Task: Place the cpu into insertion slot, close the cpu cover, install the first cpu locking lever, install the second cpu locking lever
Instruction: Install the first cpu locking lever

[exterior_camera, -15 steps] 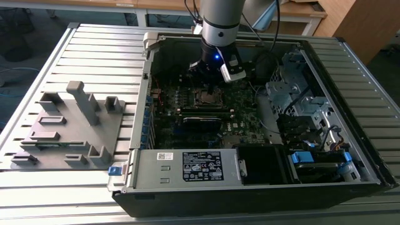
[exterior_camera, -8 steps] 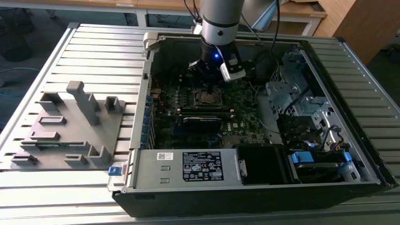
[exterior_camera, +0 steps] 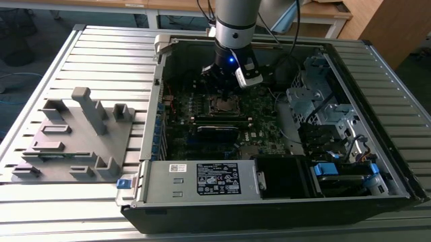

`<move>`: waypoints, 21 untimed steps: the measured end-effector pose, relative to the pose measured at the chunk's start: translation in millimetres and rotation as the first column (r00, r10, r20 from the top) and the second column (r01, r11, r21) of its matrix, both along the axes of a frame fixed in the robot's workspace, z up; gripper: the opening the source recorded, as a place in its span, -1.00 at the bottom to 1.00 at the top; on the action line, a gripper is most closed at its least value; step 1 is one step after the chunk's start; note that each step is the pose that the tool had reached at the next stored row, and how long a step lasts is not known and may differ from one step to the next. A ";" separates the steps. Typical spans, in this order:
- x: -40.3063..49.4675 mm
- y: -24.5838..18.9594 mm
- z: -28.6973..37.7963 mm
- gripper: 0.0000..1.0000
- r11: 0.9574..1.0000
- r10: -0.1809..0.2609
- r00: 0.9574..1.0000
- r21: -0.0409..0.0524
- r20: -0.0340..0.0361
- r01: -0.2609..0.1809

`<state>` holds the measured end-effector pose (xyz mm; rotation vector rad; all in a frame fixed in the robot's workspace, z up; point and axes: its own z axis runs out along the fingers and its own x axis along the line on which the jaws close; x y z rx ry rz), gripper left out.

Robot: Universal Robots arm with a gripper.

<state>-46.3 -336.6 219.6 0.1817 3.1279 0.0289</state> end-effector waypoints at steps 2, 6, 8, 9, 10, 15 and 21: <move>-0.1 0.0 0.4 -0.80 1.000 0.000 1.000 0.000 0.000 0.000; 0.0 0.0 0.8 -0.80 1.000 0.000 1.000 0.000 0.000 0.000; 0.0 0.0 0.9 -0.80 1.000 0.000 1.000 0.000 0.000 0.000; 0.0 0.0 1.0 -0.80 1.000 0.000 1.000 0.000 0.000 0.000; 0.0 0.0 1.0 -0.80 1.000 0.000 1.000 0.000 0.000 0.000; -4.7 -0.2 0.9 -0.80 1.000 0.000 1.000 0.000 0.000 0.000; -13.9 -1.1 0.8 -0.80 1.000 0.000 1.000 0.002 0.000 0.000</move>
